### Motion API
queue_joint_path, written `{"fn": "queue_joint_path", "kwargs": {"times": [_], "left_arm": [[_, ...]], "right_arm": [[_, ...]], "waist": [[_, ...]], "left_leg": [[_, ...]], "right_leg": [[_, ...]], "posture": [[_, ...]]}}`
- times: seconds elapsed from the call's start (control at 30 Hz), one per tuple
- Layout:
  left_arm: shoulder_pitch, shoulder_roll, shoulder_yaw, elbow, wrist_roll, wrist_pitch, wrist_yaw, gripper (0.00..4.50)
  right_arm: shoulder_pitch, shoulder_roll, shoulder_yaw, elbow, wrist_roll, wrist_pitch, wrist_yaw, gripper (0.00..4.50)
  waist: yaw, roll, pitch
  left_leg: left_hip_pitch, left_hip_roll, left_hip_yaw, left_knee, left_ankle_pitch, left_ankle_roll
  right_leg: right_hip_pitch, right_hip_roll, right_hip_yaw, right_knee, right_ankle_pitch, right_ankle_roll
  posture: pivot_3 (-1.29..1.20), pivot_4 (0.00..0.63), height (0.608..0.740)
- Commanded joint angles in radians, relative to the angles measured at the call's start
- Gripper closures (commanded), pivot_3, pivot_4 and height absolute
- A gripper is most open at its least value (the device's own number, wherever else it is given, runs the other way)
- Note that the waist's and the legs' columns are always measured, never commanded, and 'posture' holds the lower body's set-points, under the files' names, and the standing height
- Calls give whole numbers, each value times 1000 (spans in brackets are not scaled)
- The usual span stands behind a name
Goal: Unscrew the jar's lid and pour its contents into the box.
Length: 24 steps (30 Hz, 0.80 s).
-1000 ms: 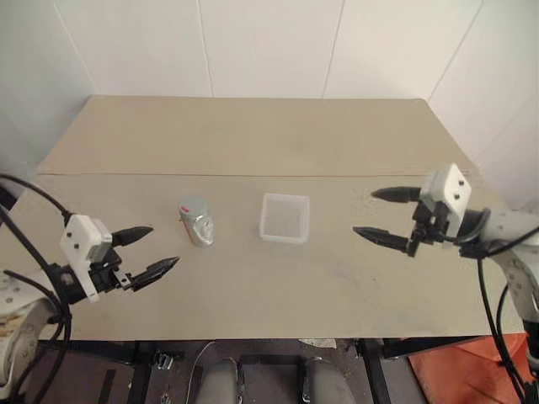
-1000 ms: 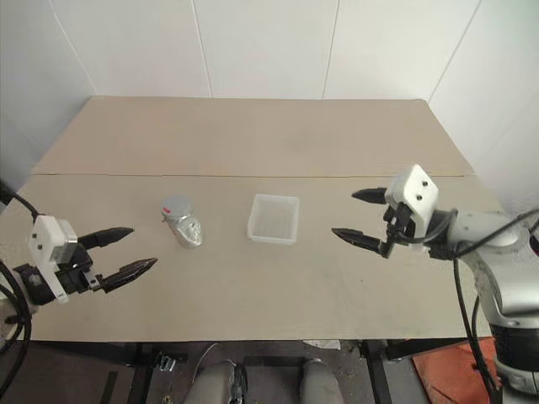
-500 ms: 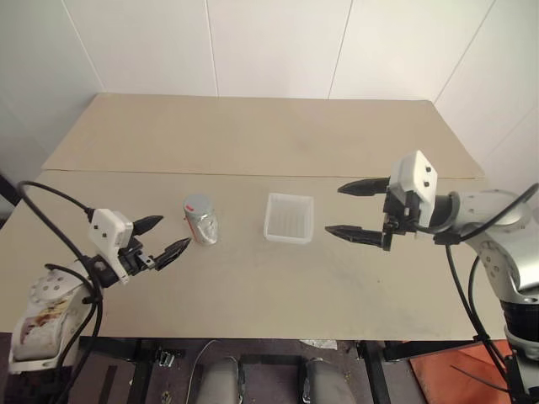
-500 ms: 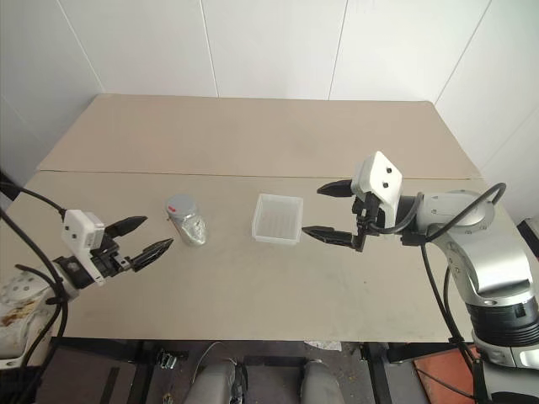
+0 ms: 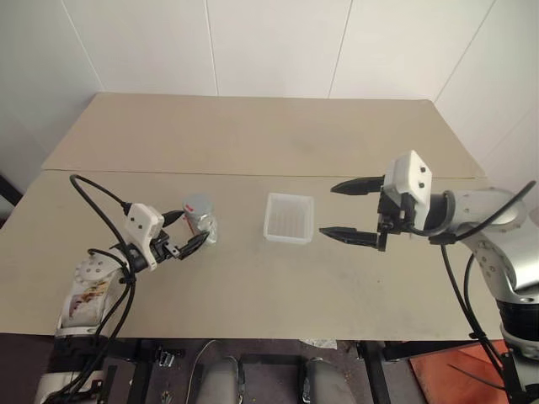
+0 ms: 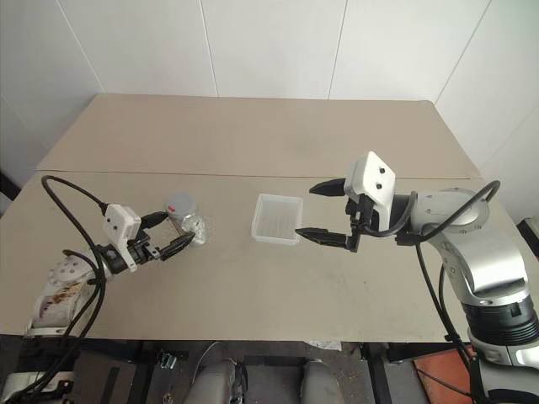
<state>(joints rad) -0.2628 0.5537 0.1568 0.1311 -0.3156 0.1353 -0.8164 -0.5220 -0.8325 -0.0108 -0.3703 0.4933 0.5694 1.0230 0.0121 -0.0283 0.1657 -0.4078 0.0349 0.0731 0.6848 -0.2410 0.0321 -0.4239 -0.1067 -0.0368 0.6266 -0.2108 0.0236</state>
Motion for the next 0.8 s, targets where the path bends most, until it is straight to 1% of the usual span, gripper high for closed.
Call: {"fn": "queue_joint_path", "kwargs": {"times": [0.03,0.4,0.5,0.53,0.63,0.67,0.7,0.8], "left_arm": [[-57,-21,-5,40,5,-49,7,37],[-155,-76,-46,180,37,-125,5,37],[-171,-91,-51,212,55,-161,21,618],[-175,-98,-48,220,56,-177,26,879],[-179,-107,-44,217,49,-198,28,1890],[-177,-101,-47,200,49,-196,23,2249],[-172,-89,-49,162,41,-177,10,2501],[-163,-33,-52,25,-17,-71,-57,2552]], "right_arm": [[-12,-3,-27,-35,4,-28,-6,0],[-14,0,-26,-31,1,-45,-5,0],[-7,0,-32,-38,4,-45,-9,0],[-5,0,-33,-42,6,-44,-11,0],[4,2,-40,-55,11,-38,-20,0],[6,5,-42,-59,13,-36,-25,0],[6,10,-42,-64,16,-32,-33,0],[-25,47,-35,-68,30,-15,-69,0]], "waist": [[0,0,0],[-1,0,0],[-1,0,0],[-1,0,0],[-1,0,0],[-1,0,0],[-2,0,0],[-6,-2,1]], "left_leg": [[0,0,0,0,0,0],[0,0,0,0,0,0],[0,0,0,0,0,0],[0,0,0,0,0,0],[0,0,0,0,0,0],[0,0,0,0,0,0],[0,0,0,0,0,0],[-1,0,-1,0,0,0]], "right_leg": [[0,0,0,0,0,0],[0,0,0,0,0,0],[0,0,0,0,0,1],[0,0,0,0,0,1],[0,0,0,0,0,1],[0,0,0,0,0,1],[0,0,0,0,1,1],[0,0,0,1,1,1]], "posture": [[0,150,740],[0,150,740],[0,150,740],[0,150,740],[0,150,740],[0,150,740],[0,150,740],[0,150,740]]}}
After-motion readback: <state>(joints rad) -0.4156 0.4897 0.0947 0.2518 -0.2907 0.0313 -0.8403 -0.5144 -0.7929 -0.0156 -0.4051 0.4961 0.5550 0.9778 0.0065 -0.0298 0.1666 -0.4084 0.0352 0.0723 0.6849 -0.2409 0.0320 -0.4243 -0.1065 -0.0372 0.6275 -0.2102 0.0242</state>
